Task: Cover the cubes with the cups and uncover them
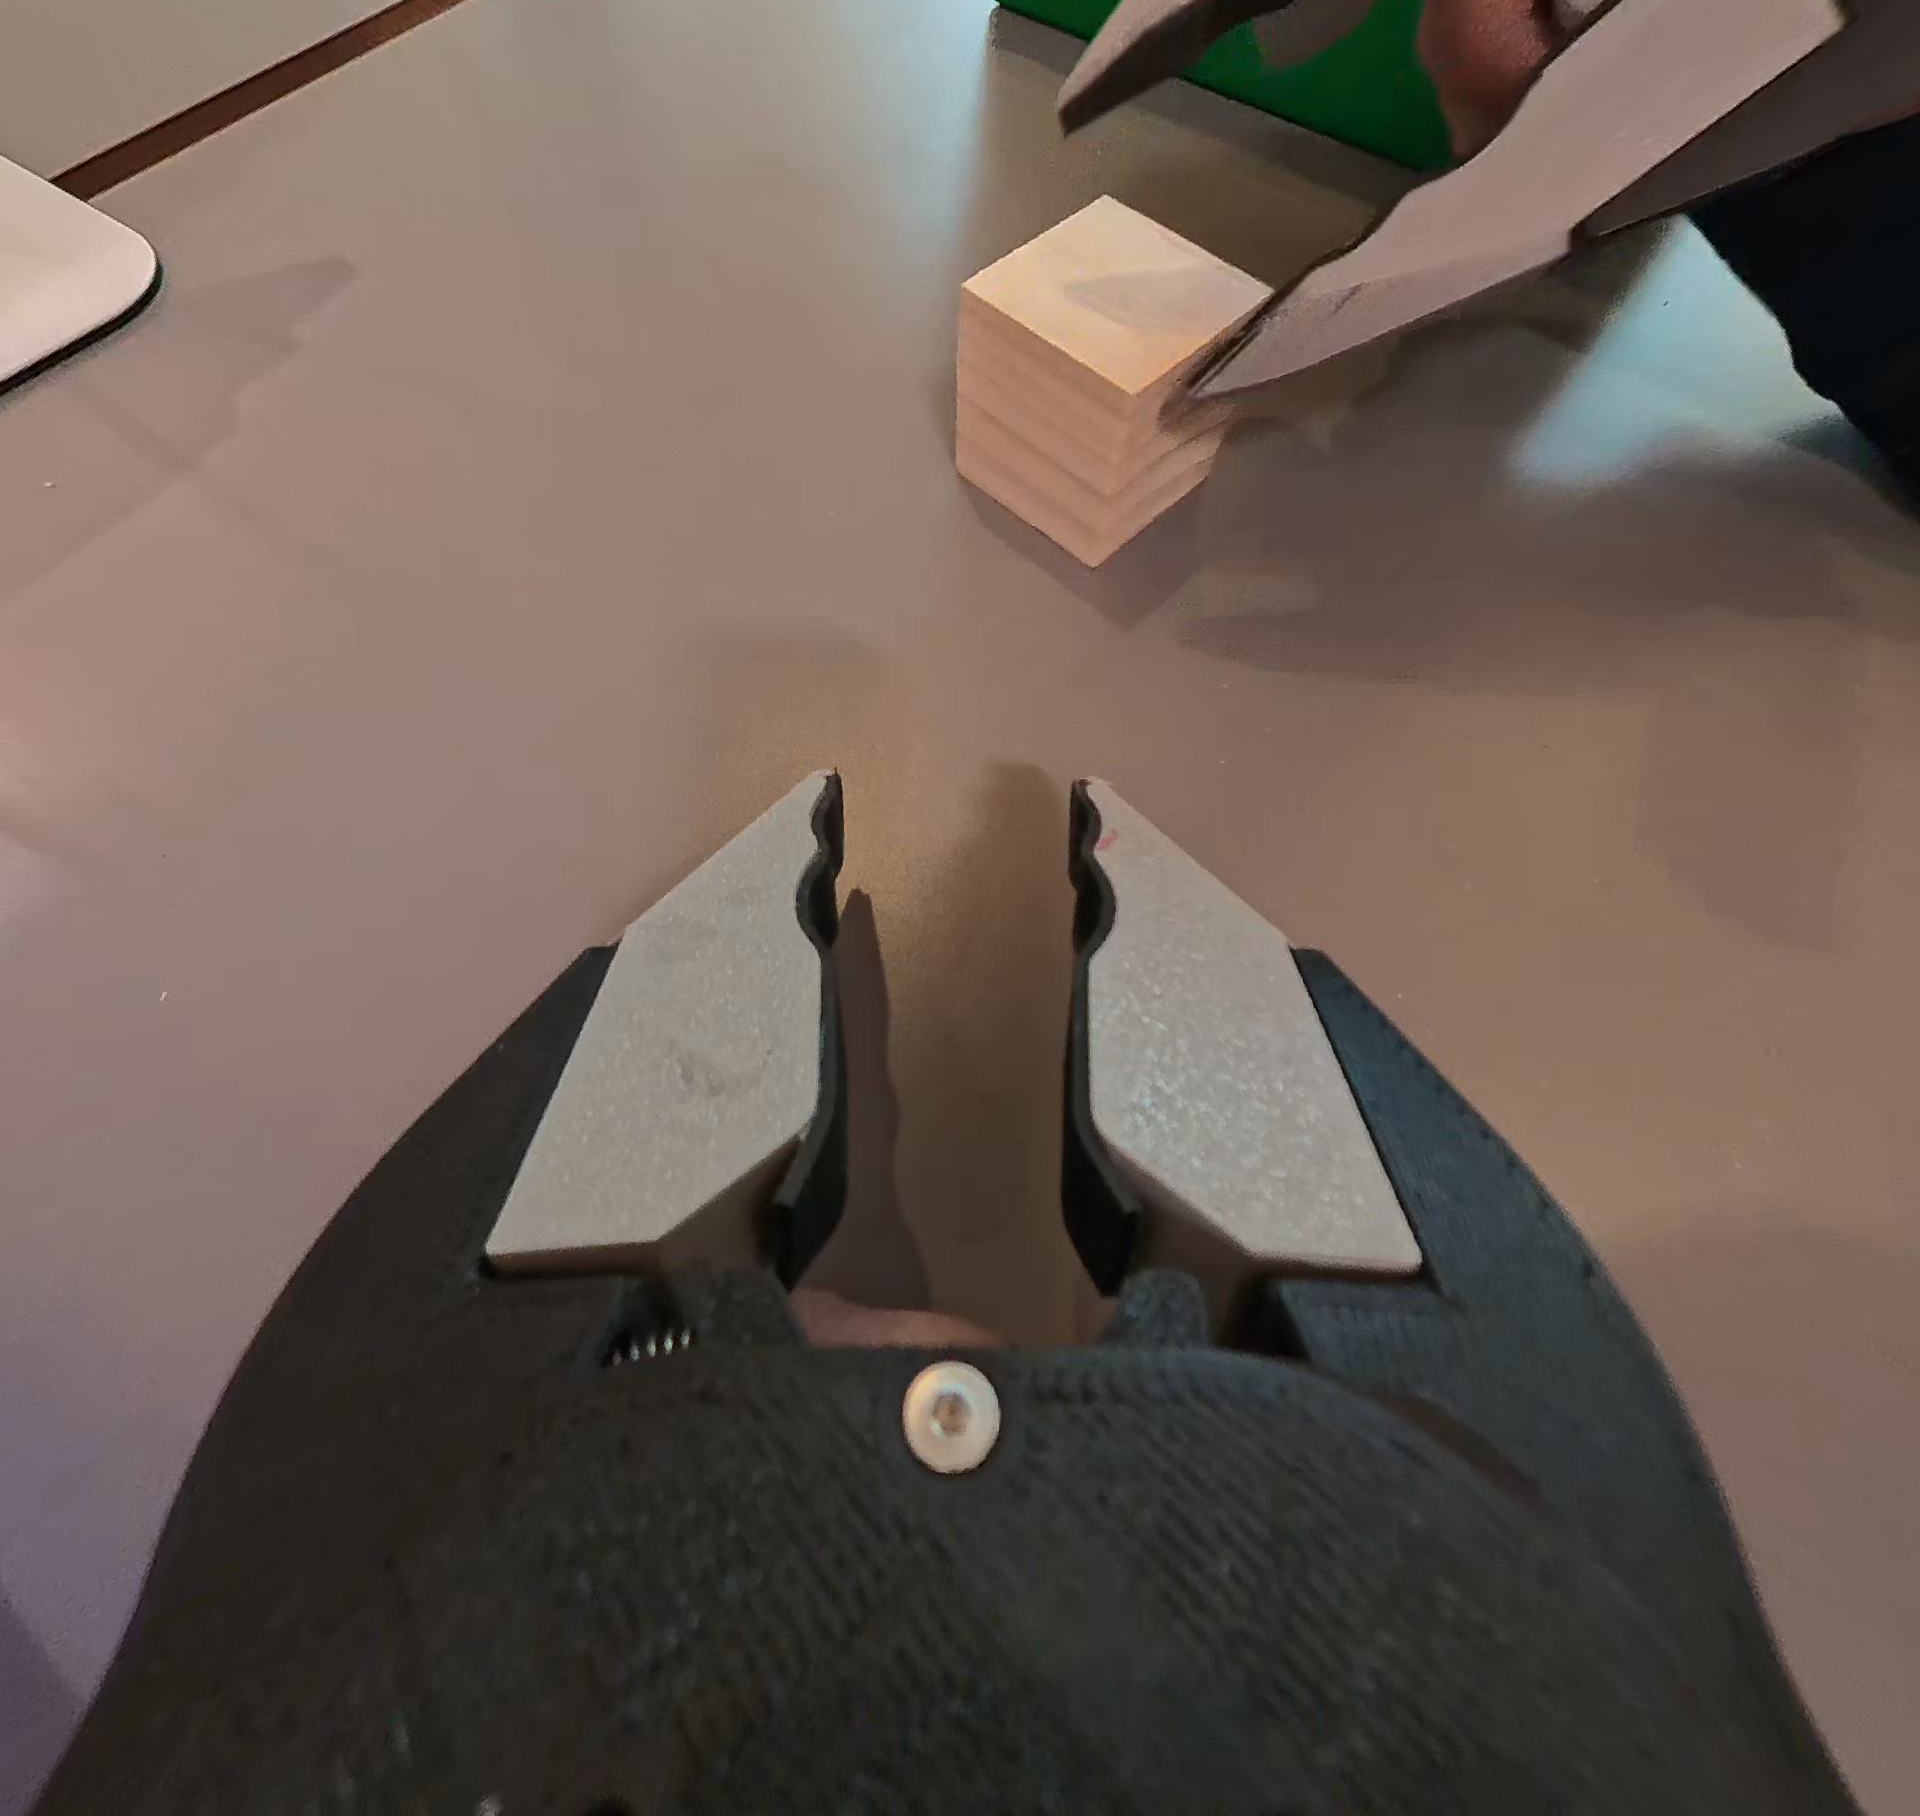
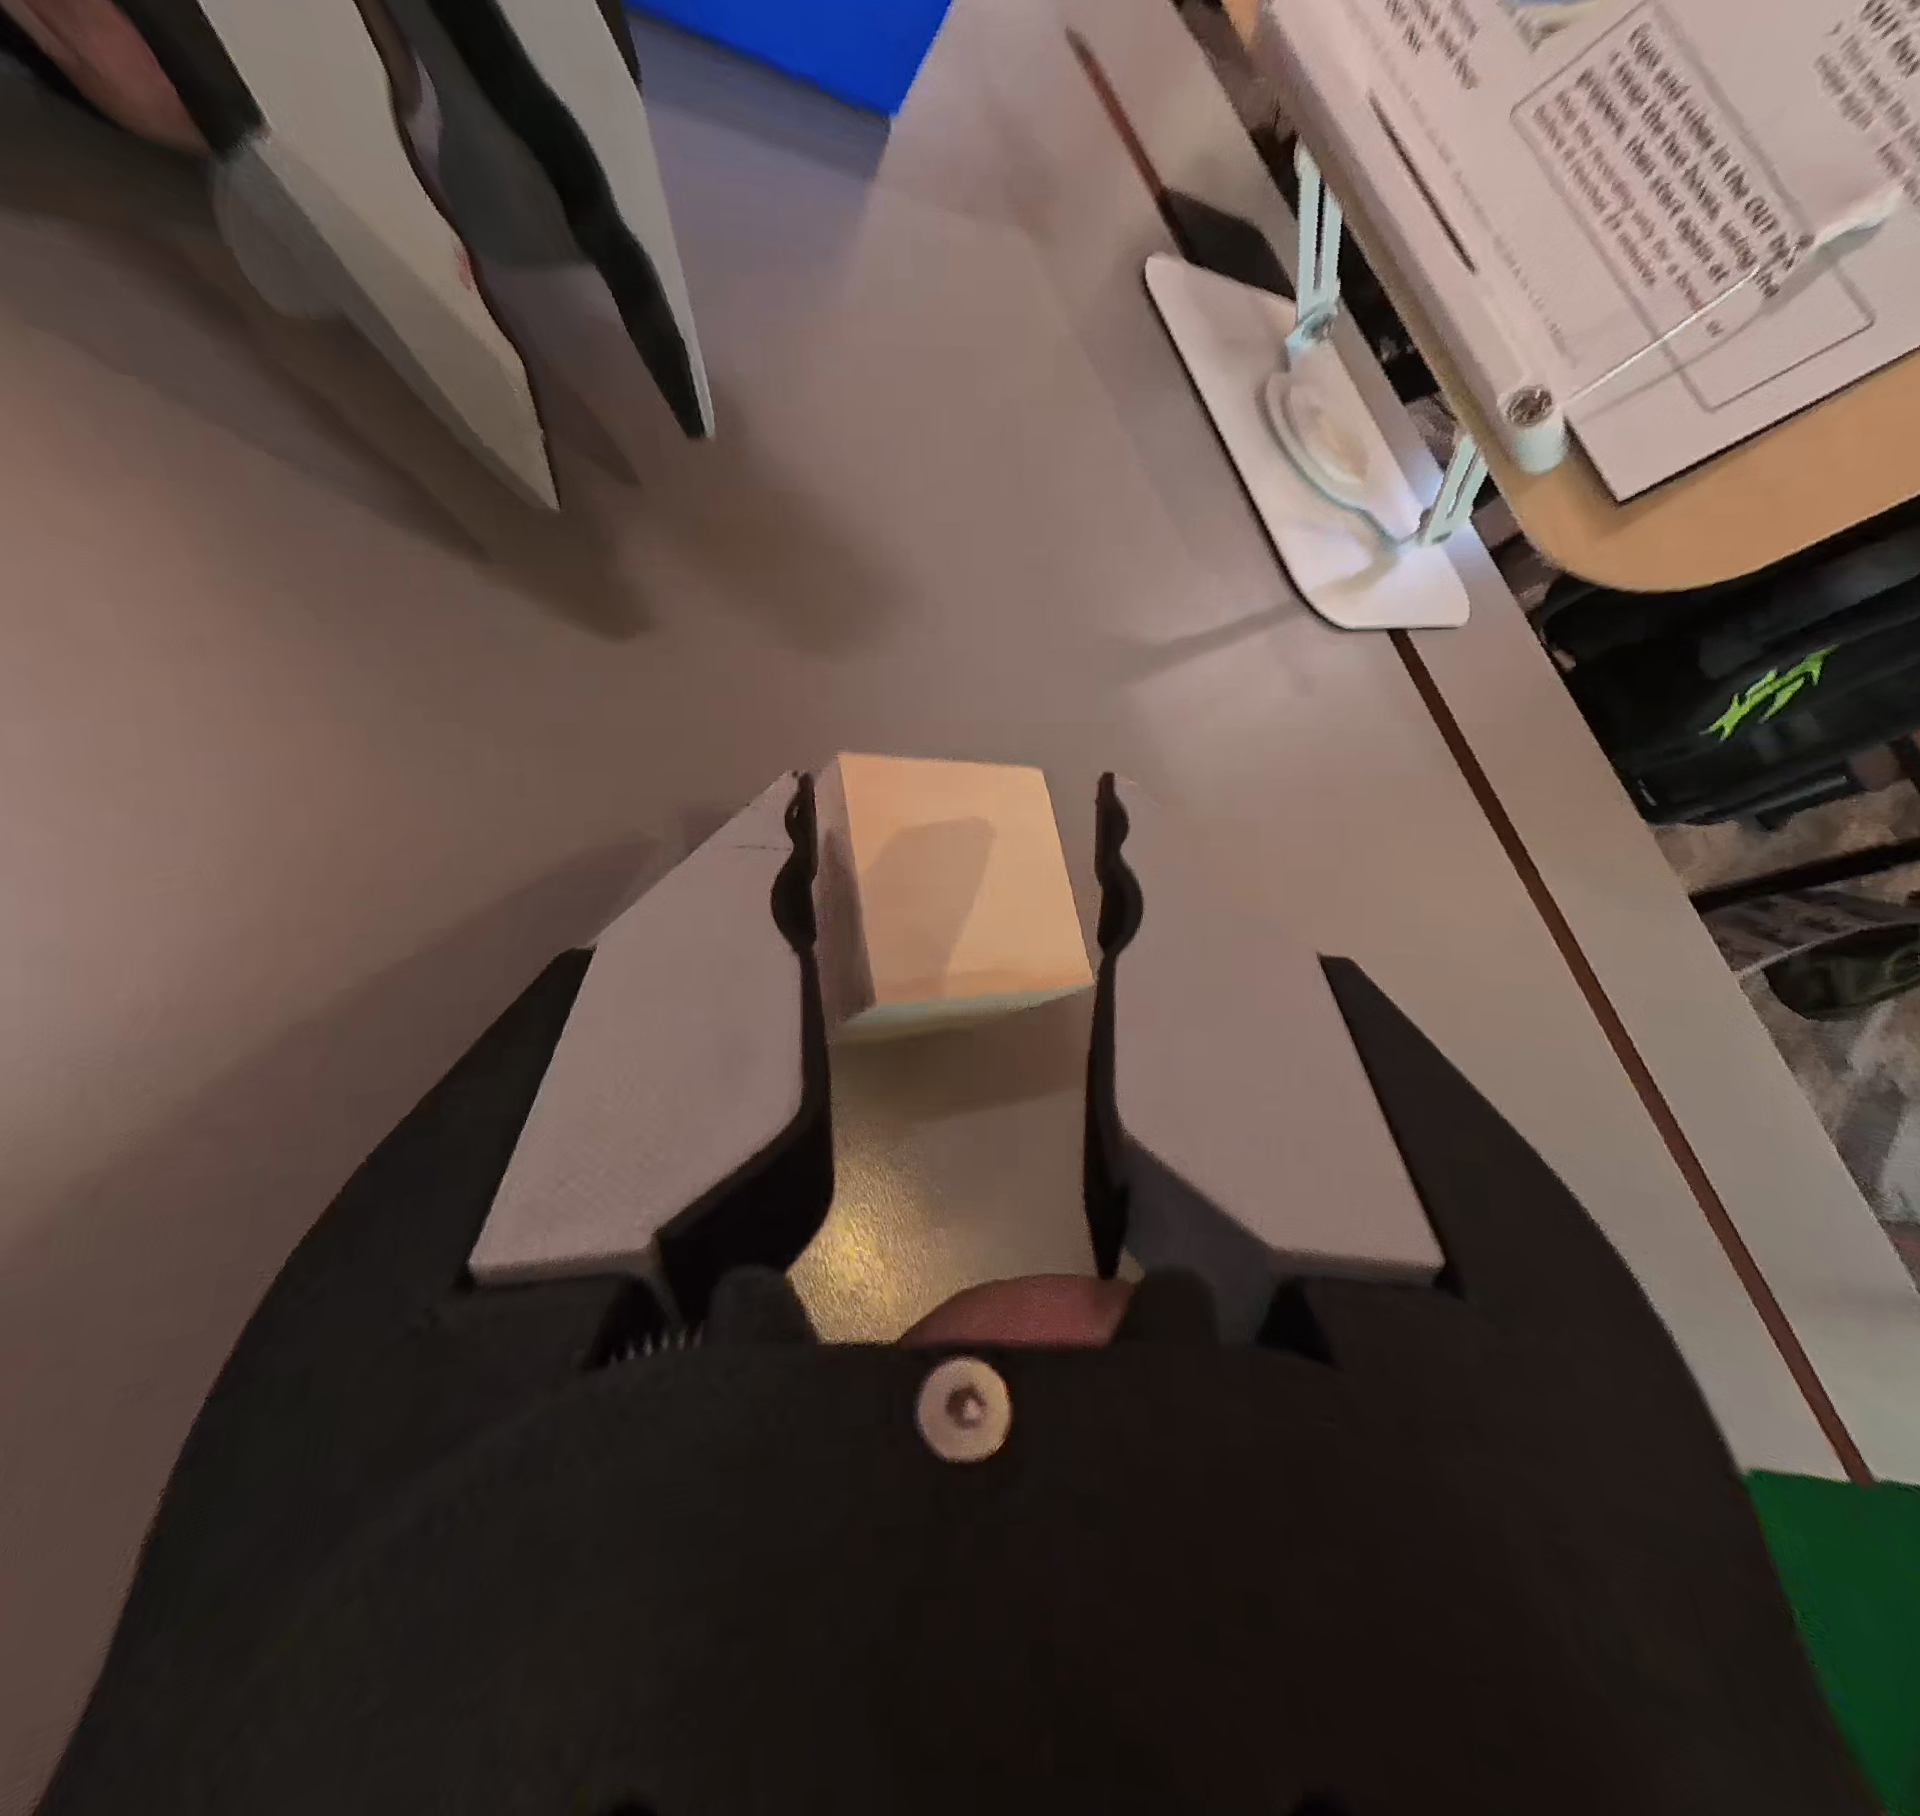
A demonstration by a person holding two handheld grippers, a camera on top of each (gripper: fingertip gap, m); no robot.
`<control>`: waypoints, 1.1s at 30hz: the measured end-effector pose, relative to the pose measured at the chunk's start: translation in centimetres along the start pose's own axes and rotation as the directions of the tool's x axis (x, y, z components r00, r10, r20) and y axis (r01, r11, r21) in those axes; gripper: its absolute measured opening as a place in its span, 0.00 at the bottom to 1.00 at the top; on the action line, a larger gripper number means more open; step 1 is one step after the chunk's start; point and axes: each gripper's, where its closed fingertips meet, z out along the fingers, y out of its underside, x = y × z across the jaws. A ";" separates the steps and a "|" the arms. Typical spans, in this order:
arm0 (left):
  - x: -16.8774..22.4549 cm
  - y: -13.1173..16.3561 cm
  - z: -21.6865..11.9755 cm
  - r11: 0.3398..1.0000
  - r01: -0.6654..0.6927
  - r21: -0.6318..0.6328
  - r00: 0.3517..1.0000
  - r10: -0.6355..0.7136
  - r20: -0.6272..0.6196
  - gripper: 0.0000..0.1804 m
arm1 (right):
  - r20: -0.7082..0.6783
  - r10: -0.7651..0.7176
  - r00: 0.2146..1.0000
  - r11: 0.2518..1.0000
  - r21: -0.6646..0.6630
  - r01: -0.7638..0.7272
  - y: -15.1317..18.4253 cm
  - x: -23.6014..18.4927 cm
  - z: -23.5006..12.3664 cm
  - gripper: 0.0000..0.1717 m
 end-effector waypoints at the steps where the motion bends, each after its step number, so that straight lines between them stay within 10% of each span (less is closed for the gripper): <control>1: 0.0 0.0 0.0 1.000 0.001 -0.001 1.000 -0.001 -0.001 0.23 | 0.005 0.010 1.000 1.000 0.030 -0.010 -0.7 -0.1 -0.1 0.30; 9: 0.0 0.1 0.0 1.000 0.006 -0.005 1.000 -0.006 -0.005 0.23 | 0.044 0.012 0.999 0.991 0.130 -0.018 -4.3 -3.3 1.5 0.26; 18: -0.2 -0.1 -0.1 0.999 0.032 0.008 0.999 -0.032 -0.012 0.23 | 0.003 -0.125 0.992 0.980 -0.156 0.124 0.2 -3.7 2.8 0.24; 33: -0.3 -0.1 -0.1 0.998 0.058 0.014 0.998 -0.058 -0.025 0.24 | 0.038 -0.139 0.990 0.983 -0.117 0.143 -0.2 -4.2 2.2 0.20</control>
